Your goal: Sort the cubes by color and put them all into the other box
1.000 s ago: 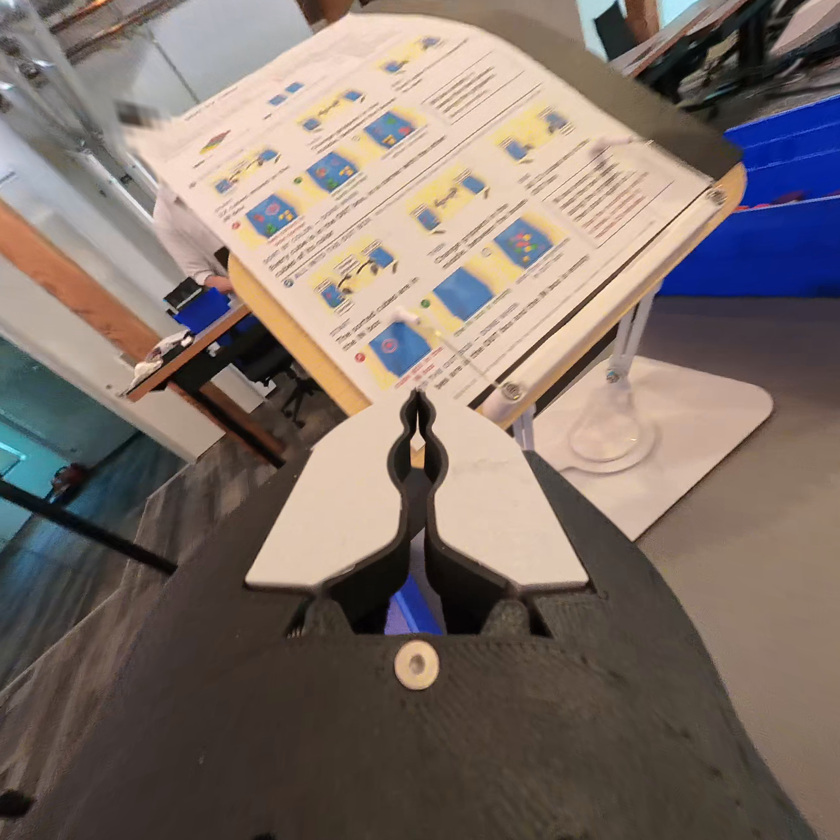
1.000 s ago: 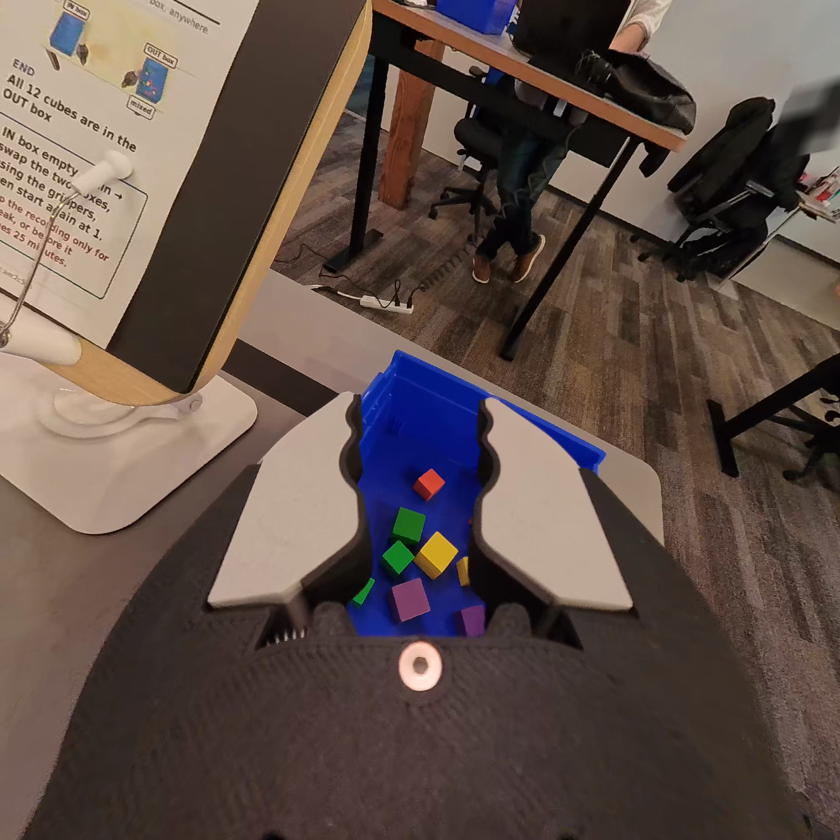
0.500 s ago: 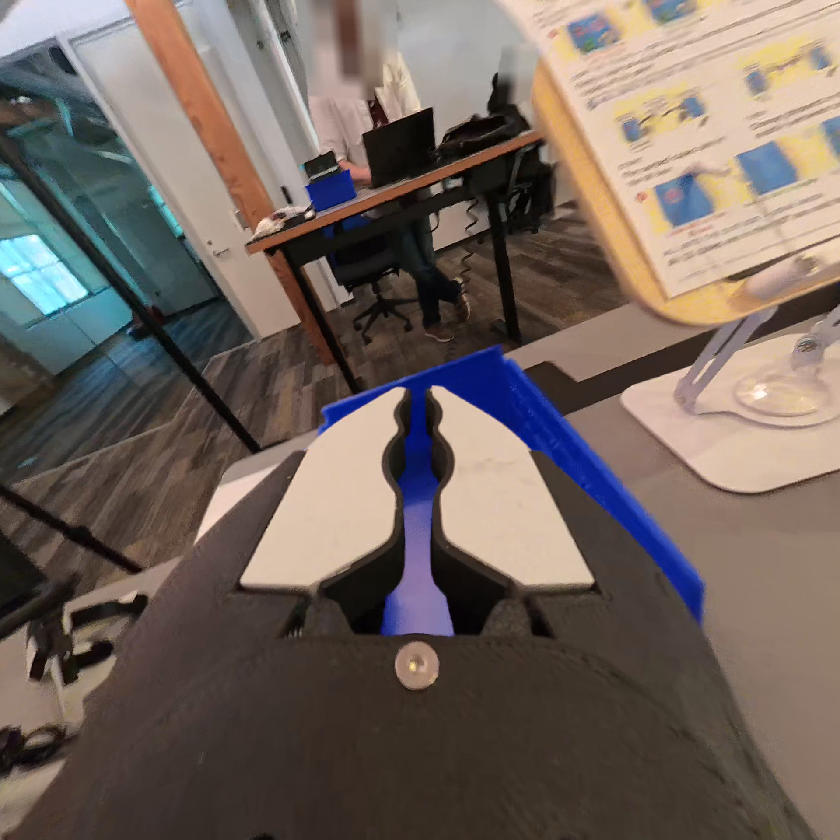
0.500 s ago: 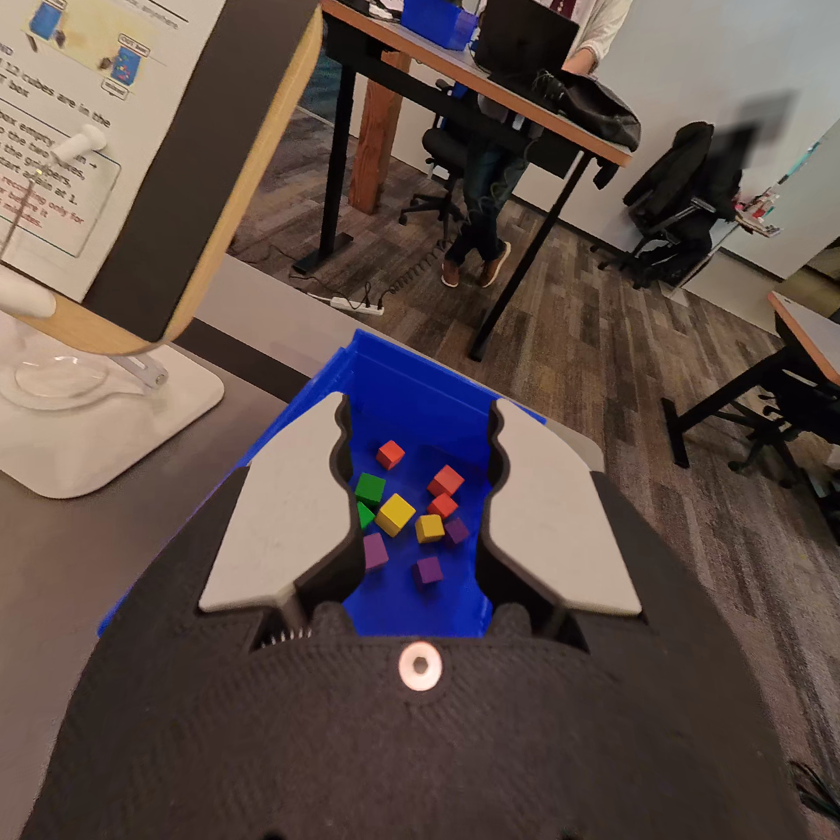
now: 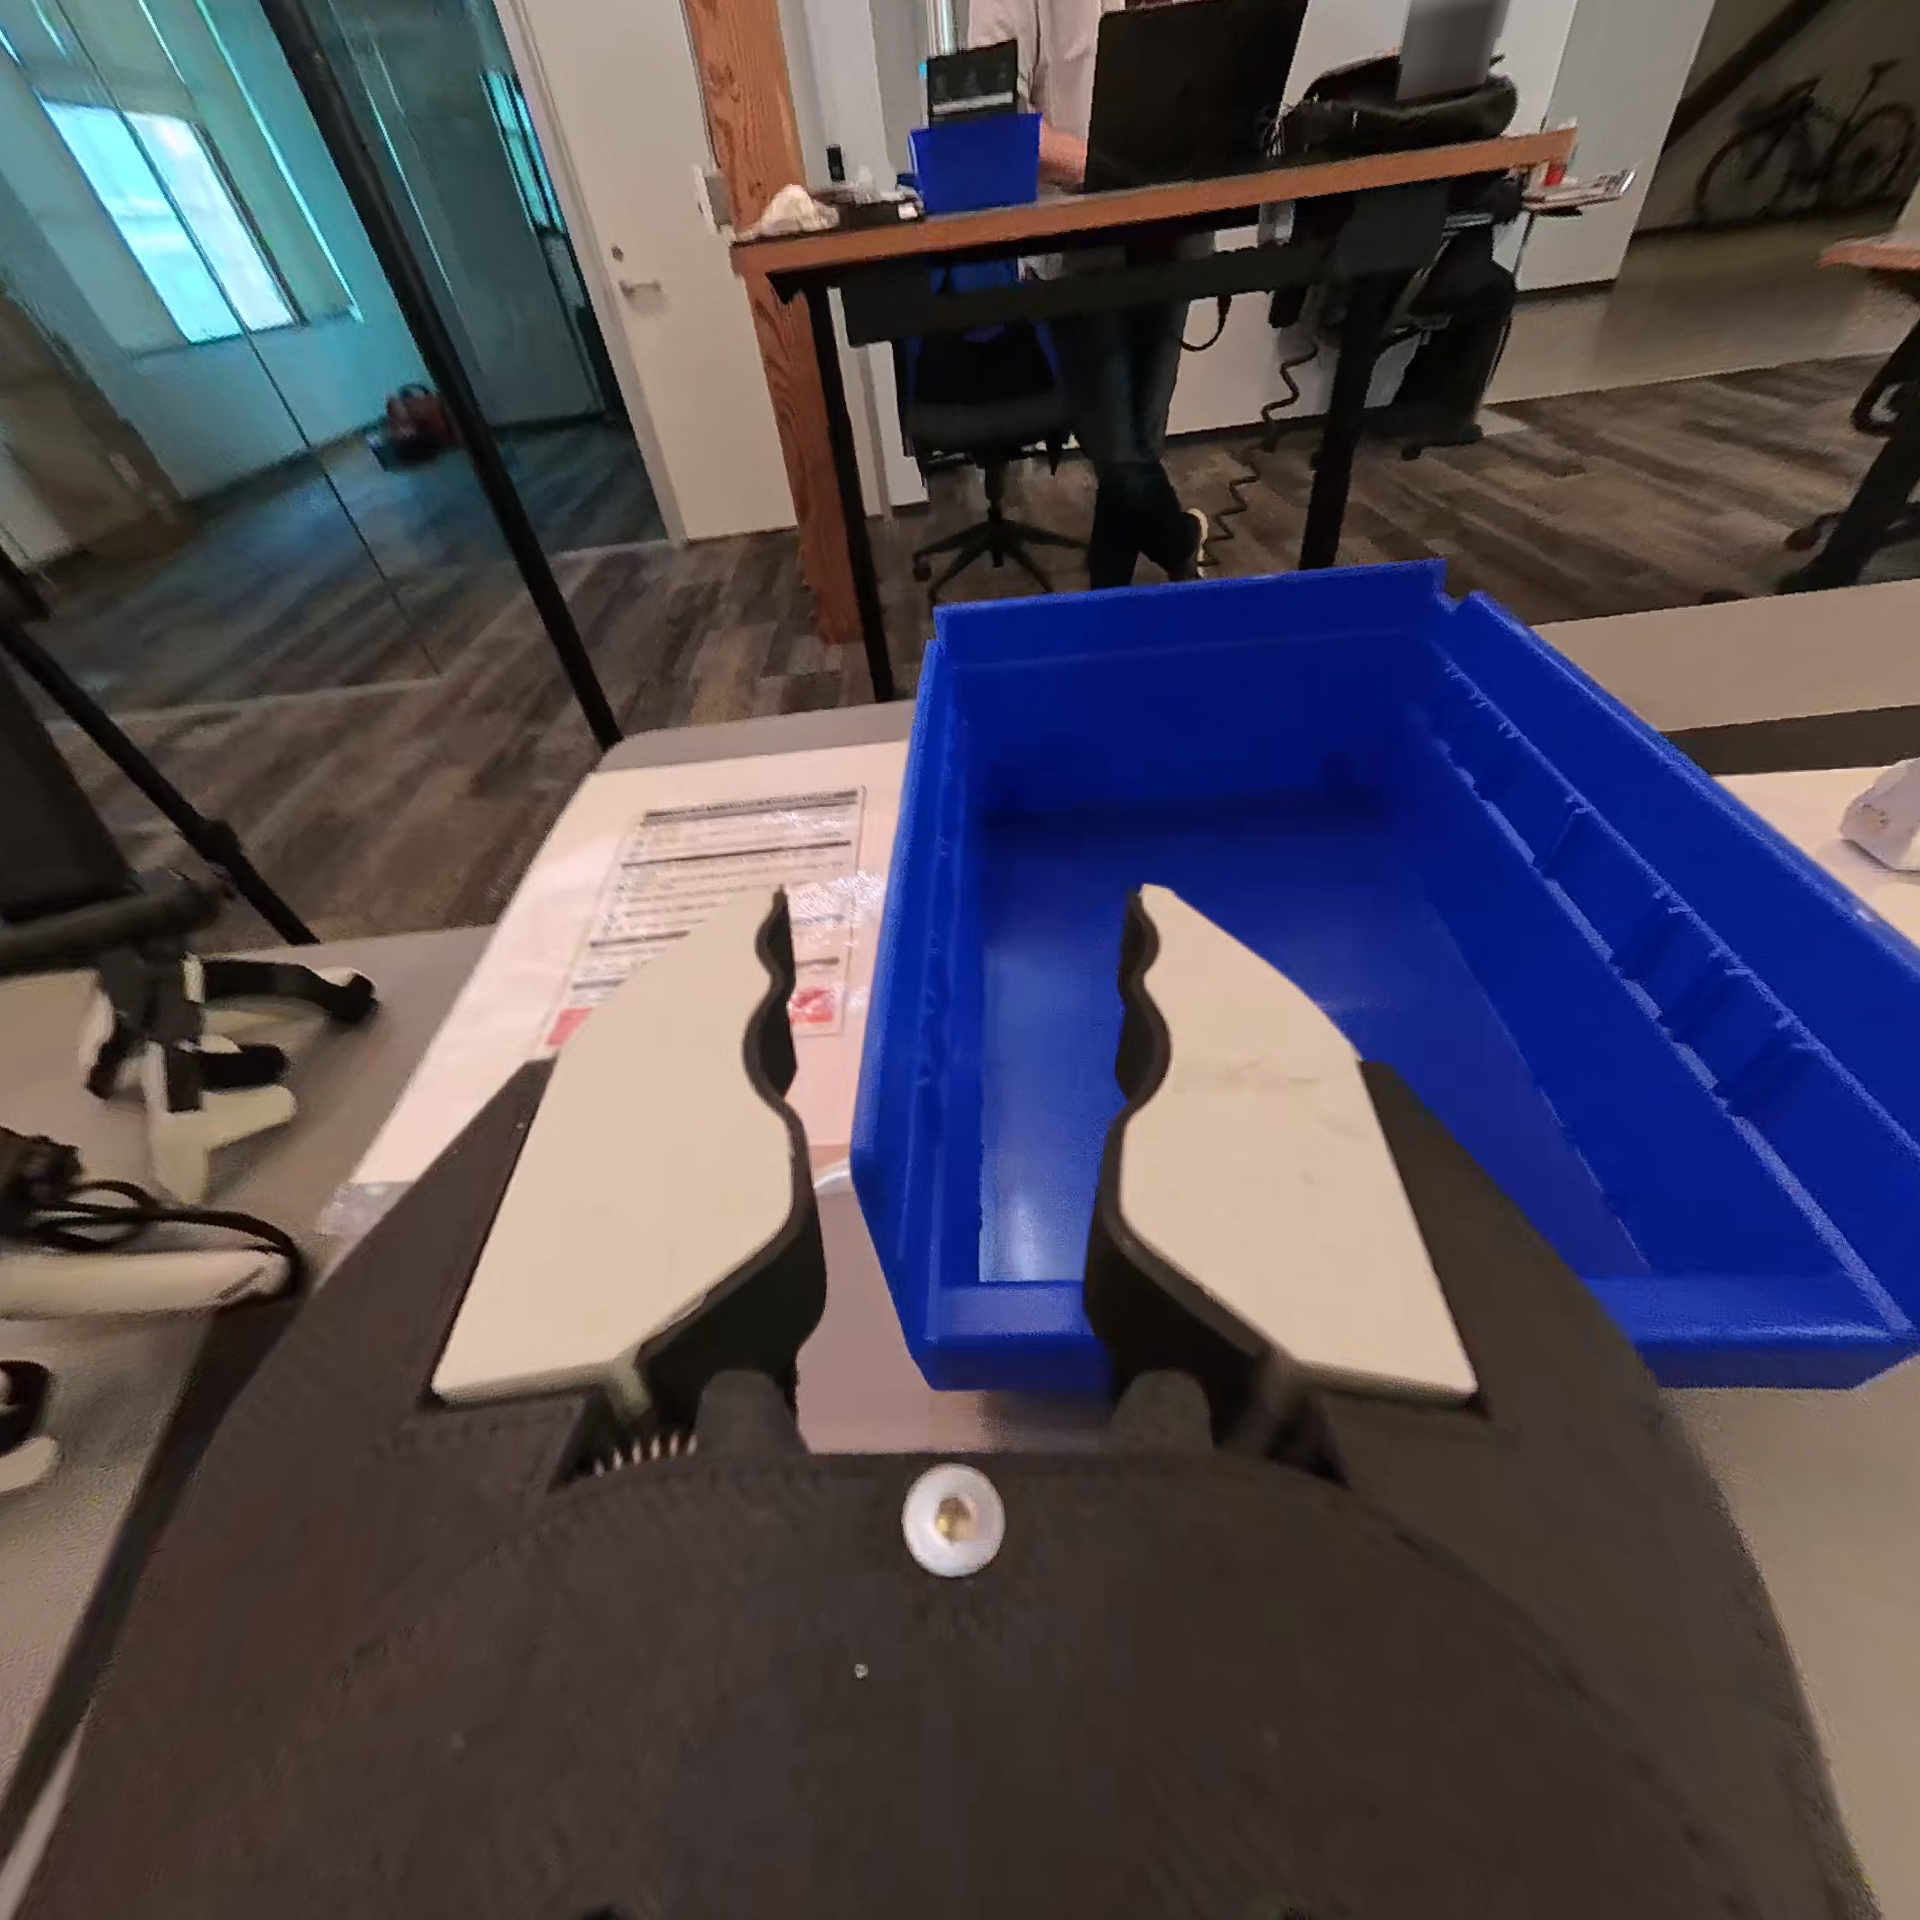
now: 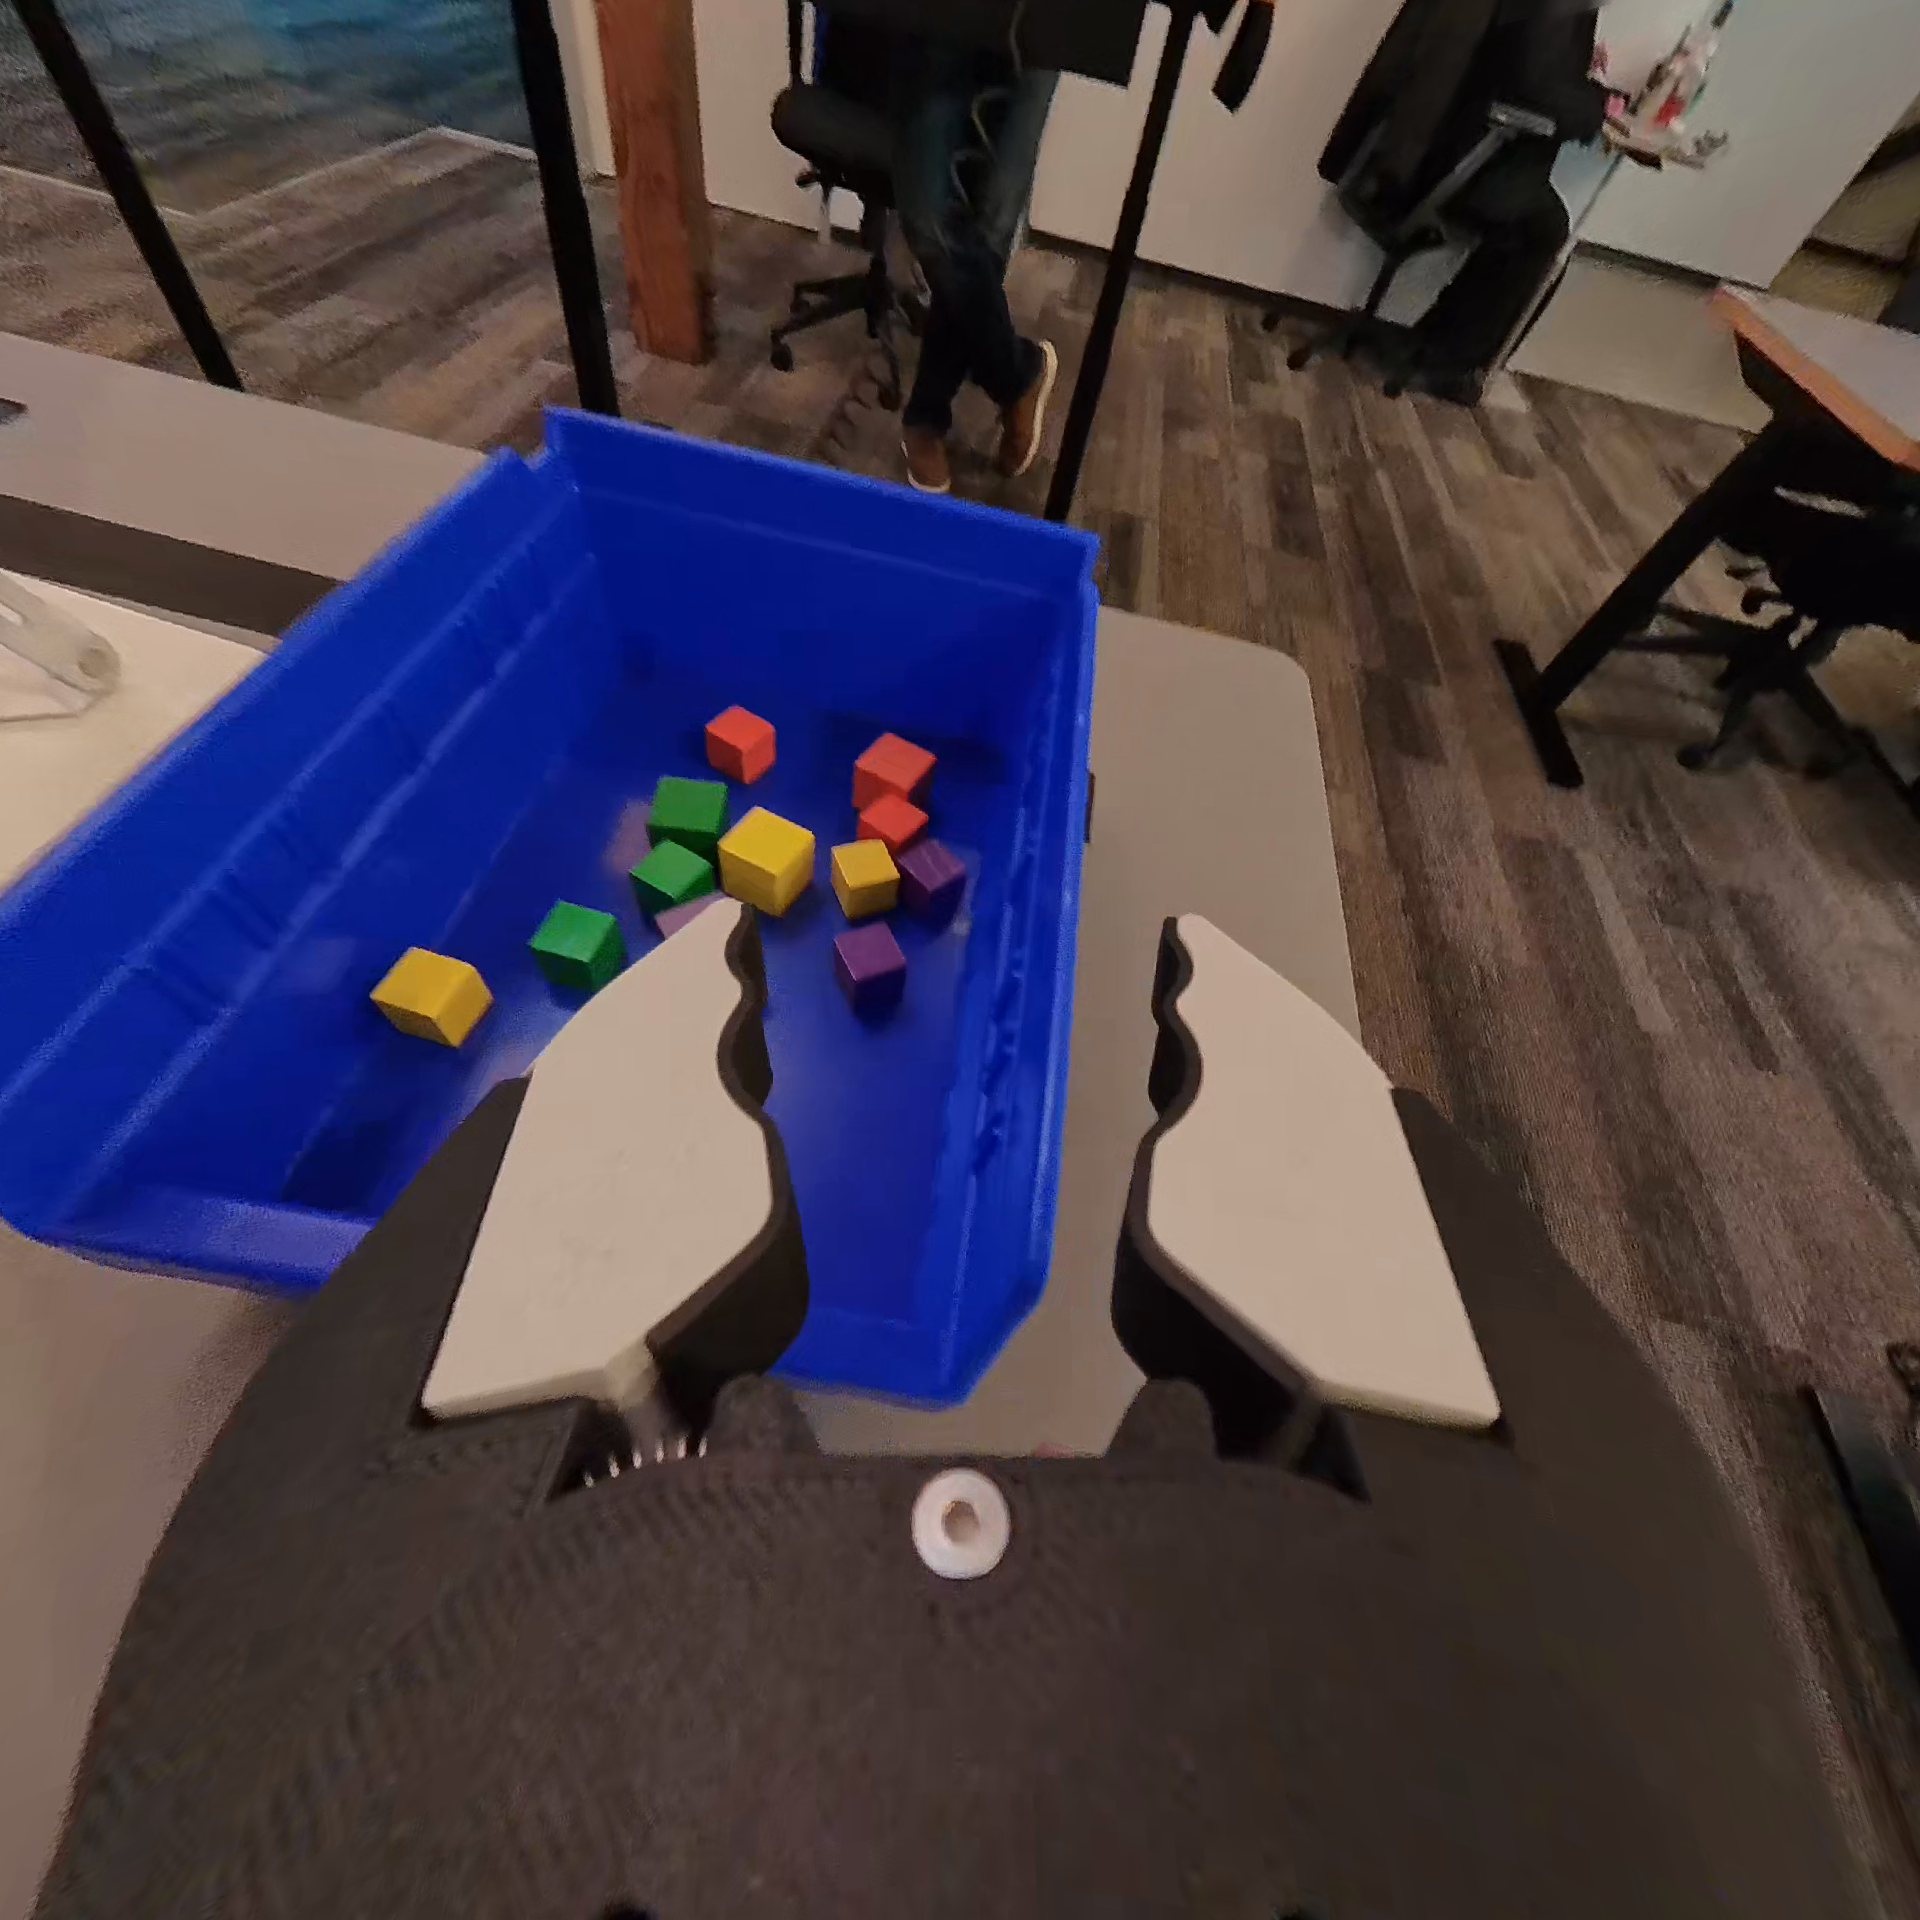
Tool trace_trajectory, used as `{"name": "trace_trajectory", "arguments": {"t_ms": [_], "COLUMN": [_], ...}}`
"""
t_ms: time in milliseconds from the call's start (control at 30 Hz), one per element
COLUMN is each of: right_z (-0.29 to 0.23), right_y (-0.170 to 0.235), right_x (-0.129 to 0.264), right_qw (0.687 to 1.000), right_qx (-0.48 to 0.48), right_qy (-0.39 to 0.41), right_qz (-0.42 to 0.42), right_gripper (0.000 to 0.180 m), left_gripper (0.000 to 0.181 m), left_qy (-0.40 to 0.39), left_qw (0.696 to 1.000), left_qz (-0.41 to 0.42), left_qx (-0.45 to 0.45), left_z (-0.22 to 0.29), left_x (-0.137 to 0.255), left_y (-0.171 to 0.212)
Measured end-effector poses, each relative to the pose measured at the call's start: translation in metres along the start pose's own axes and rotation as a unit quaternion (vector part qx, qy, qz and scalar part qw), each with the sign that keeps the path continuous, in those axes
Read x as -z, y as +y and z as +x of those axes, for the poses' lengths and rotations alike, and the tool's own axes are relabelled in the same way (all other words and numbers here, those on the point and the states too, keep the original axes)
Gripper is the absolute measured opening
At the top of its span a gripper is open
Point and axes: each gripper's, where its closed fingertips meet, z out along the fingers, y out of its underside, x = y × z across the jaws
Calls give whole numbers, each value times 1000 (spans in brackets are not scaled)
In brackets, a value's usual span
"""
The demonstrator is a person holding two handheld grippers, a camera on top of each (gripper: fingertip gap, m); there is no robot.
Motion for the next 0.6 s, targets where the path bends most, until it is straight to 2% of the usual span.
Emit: {"name": "trace_trajectory", "arguments": {"t_ms": [267, 533, 600], "right_z": [1, 2, 5], "right_y": [31, 41, 42], "right_x": [-11, -16, -16], "right_qw": [998, 998, 998], "right_qx": [-33, -26, -30], "right_qy": [-12, -3, -2], "right_qz": [-47, -58, -59], "right_gripper": [70, 45, 38], "left_gripper": [67, 72, 66], "left_qy": [19, 44, 39], "left_qw": [999, 995, 996], "left_qz": [-20, -69, -61], "left_qx": [43, 58, 56], "left_z": [-2, 12, 9], "left_x": [-6, -21, -21], "left_y": [16, 44, 43]}}
